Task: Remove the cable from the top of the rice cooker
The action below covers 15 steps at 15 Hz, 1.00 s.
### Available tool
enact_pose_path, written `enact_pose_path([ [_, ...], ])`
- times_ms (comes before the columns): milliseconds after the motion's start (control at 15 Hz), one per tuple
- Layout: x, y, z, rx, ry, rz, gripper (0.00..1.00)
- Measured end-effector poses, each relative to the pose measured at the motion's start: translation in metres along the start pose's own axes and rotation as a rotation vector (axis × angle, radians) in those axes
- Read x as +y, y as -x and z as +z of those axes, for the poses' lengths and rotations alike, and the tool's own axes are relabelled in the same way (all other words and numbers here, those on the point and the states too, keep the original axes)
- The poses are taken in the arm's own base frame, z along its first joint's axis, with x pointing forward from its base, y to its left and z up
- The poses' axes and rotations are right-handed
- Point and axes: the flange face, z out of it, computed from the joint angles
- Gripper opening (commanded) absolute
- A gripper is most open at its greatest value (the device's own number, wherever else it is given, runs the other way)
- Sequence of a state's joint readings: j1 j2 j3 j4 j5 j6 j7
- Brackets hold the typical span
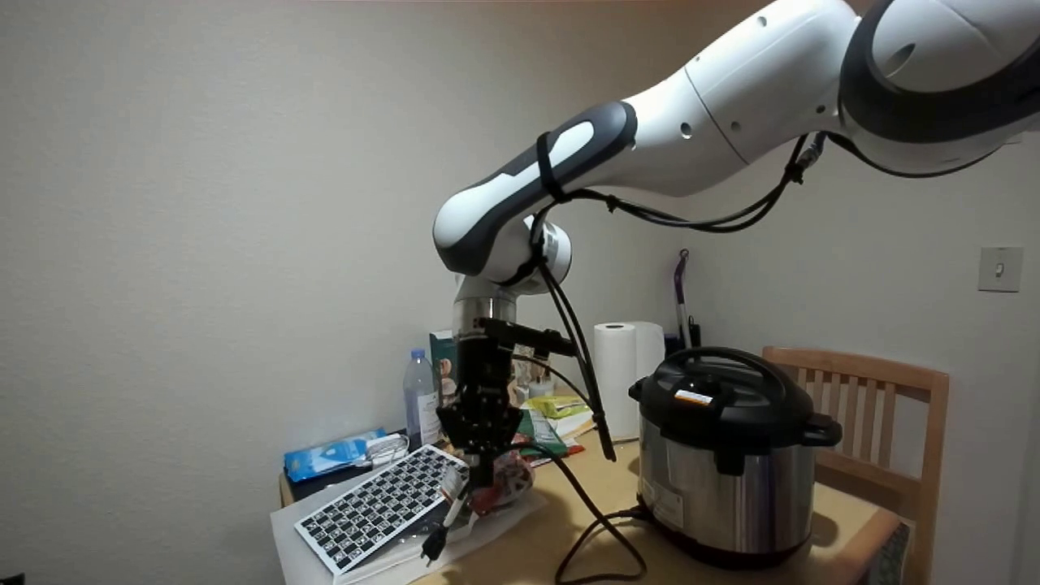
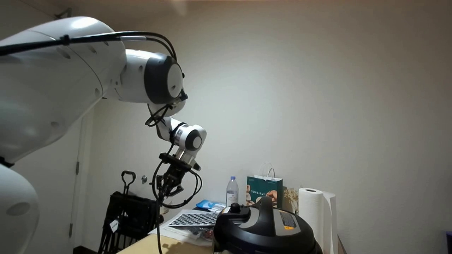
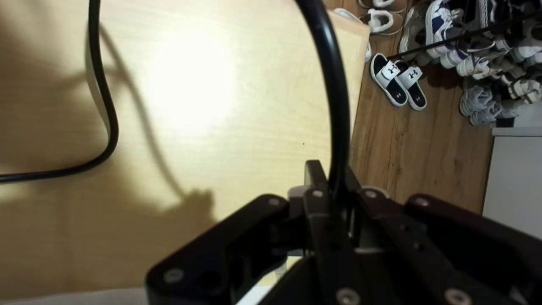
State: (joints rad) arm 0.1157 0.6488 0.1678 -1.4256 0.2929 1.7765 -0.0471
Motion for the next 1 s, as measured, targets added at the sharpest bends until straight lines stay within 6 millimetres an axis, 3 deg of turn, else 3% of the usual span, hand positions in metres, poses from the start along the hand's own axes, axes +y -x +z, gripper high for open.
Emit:
enact_pose_path([
  [67, 0.002, 0.002, 0.008, -0.023, -0.005, 0.005, 0.02],
  [133, 0.003, 0.005, 0.015, -0.045, -0.008, 0.009, 0.35],
  [200, 0.004, 0.007, 0.022, -0.062, -0.008, 0.012, 0.36],
  [400, 0.008, 0.01, 0.032, -0.086, -0.007, 0.02, 0.53],
  [867, 0.012, 0.011, 0.033, -0.092, -0.006, 0.028, 0.97],
  [1000, 0.013, 0.01, 0.028, -0.076, -0.003, 0.031, 1.0],
])
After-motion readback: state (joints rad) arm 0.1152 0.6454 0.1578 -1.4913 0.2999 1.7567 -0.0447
